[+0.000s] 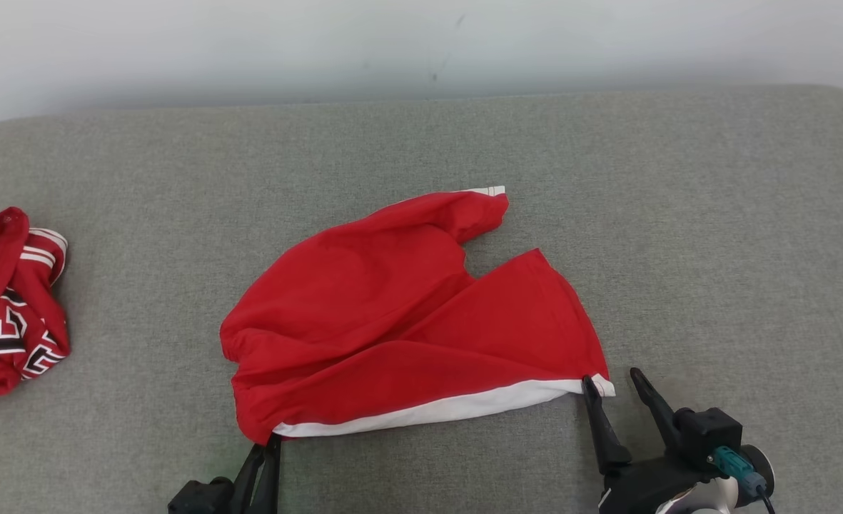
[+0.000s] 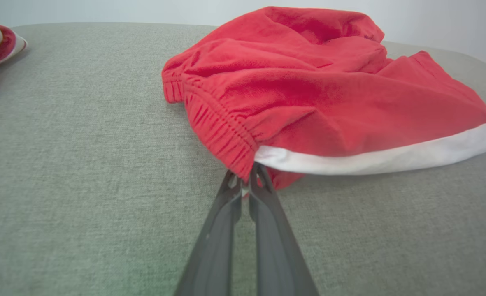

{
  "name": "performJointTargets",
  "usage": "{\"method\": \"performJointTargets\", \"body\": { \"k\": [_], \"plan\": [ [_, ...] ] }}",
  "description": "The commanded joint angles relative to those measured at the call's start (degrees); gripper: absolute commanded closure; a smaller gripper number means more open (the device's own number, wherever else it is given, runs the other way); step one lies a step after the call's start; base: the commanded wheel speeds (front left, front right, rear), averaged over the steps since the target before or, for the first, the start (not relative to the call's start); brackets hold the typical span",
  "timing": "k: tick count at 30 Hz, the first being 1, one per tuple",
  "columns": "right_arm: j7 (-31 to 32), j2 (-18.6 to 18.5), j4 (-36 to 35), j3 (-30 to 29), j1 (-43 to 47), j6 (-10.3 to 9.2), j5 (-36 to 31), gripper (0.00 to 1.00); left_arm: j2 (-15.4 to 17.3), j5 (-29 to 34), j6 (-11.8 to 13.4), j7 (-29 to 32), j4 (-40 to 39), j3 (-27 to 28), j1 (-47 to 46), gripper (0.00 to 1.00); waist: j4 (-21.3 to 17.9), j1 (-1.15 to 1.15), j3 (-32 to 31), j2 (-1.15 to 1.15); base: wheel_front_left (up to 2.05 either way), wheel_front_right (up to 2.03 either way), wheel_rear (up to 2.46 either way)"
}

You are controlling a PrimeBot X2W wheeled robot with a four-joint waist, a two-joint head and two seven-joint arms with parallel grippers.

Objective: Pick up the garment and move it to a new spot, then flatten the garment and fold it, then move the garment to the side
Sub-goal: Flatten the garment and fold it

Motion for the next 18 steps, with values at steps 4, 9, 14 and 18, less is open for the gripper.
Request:
{"method": "performJointTargets", "body": {
  "k": [4, 9, 14, 18],
  "plan": [
    [-0.02, -0.25, 0.24, 0.56, -0.09, -0.15, -0.42, 0.12, 0.04, 0.09, 0.02, -0.18, -0.25, -0.28, -0.40, 1.00, 0.49, 0.00, 0.50, 0.00, 0.00, 0.00, 0.00],
    [-0.02, -0.75, 0.80, 1.16, 0.84, -0.15, -0.23, 0.55, 0.04, 0.02, 0.18, -0.18, -0.09, -0.42, -0.64, 1.00, 0.61, 0.00, 0.61, 0.00, 0.00, 0.00, 0.00],
    [-0.01, -0.55, 3.02, 1.15, 0.54, -0.15, 0.26, 1.00, 0.04, 0.08, 0.22, -0.18, 0.14, -0.66, -0.79, 1.00, 0.74, 0.00, 0.78, 0.00, 0.00, 0.00, 0.00],
    [0.00, -0.43, 3.41, 0.79, -0.16, -0.15, 0.77, 1.00, 0.04, 0.27, 0.18, -0.18, 0.44, -0.80, -0.93, 1.00, 1.05, 0.00, 0.80, 0.00, 0.00, 0.00, 0.00]
  ]
}}
